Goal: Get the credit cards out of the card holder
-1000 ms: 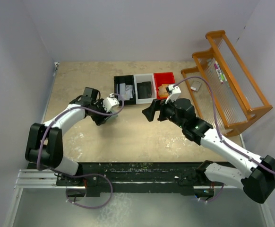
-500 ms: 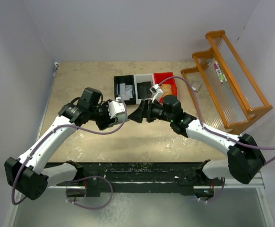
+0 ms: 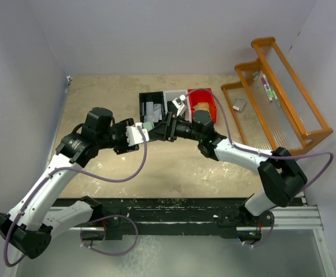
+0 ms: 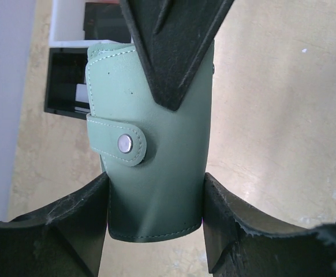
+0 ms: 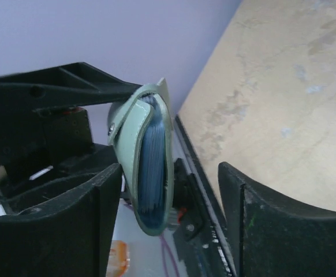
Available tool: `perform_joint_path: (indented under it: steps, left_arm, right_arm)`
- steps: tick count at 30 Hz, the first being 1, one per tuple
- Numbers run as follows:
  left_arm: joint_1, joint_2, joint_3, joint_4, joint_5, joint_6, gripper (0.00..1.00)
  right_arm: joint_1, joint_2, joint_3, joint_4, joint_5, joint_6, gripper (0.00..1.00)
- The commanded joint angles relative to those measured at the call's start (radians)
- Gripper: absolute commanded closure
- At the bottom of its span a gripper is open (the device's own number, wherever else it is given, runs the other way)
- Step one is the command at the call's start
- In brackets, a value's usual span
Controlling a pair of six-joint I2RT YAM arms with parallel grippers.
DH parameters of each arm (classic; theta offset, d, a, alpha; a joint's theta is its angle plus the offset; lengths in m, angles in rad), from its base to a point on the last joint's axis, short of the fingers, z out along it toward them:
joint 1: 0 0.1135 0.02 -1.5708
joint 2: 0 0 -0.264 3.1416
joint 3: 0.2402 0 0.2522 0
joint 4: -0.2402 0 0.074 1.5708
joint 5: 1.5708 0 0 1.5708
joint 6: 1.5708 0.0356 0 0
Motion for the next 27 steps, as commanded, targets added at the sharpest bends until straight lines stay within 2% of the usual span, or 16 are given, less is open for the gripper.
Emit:
perform_joint_path:
  steps: [1, 2, 3, 4, 6, 8, 13, 15, 17, 22, 27]
  left_arm:
    - [-0.009, -0.04, 0.031, 0.093, 0.018, 0.069, 0.57]
    - [-0.009, -0.041, 0.033, 0.097, 0.017, 0.065, 0.56]
    - [-0.009, -0.043, 0.036, 0.097, 0.017, 0.059, 0.48]
    - [-0.009, -0.041, 0.037, 0.093, 0.02, 0.051, 0.35]
    - [-0.009, -0.037, 0.042, 0.07, 0.032, 0.017, 0.14]
    - [-0.01, -0.02, 0.062, 0.026, 0.042, -0.021, 0.01]
    - [-0.009, 0.044, 0.169, -0.083, 0.074, -0.175, 0.01]
    - [-0.009, 0.057, 0.191, -0.087, 0.092, -0.215, 0.0]
    - [-0.009, 0.059, 0.191, -0.069, 0.101, -0.237, 0.04]
    - [-0.009, 0.061, 0.145, 0.025, 0.038, -0.212, 0.17]
    - [-0.009, 0.041, 0.095, 0.115, 0.004, -0.176, 0.25]
  right_arm:
    - [0.009, 0.027, 0.07, 0.188, -0.112, 0.094, 0.47]
    - [0.009, 0.029, 0.069, 0.209, -0.13, 0.099, 0.59]
    - [0.009, 0.027, 0.06, 0.239, -0.146, 0.105, 0.71]
    - [0.008, 0.019, 0.051, 0.269, -0.165, 0.116, 0.82]
    - [-0.006, 0.002, 0.037, 0.3, -0.194, 0.118, 0.95]
    - [-0.025, -0.025, 0.05, 0.239, -0.234, 0.036, 1.0]
    - [-0.065, -0.099, 0.133, -0.231, -0.215, -0.347, 1.0]
    - [-0.066, -0.109, 0.193, -0.404, -0.158, -0.467, 1.0]
    - [-0.066, -0.115, 0.235, -0.548, -0.061, -0.549, 1.0]
    - [-0.031, -0.119, 0.296, -0.674, 0.08, -0.534, 1.0]
    - [0.05, -0.109, 0.357, -0.728, 0.22, -0.476, 1.0]
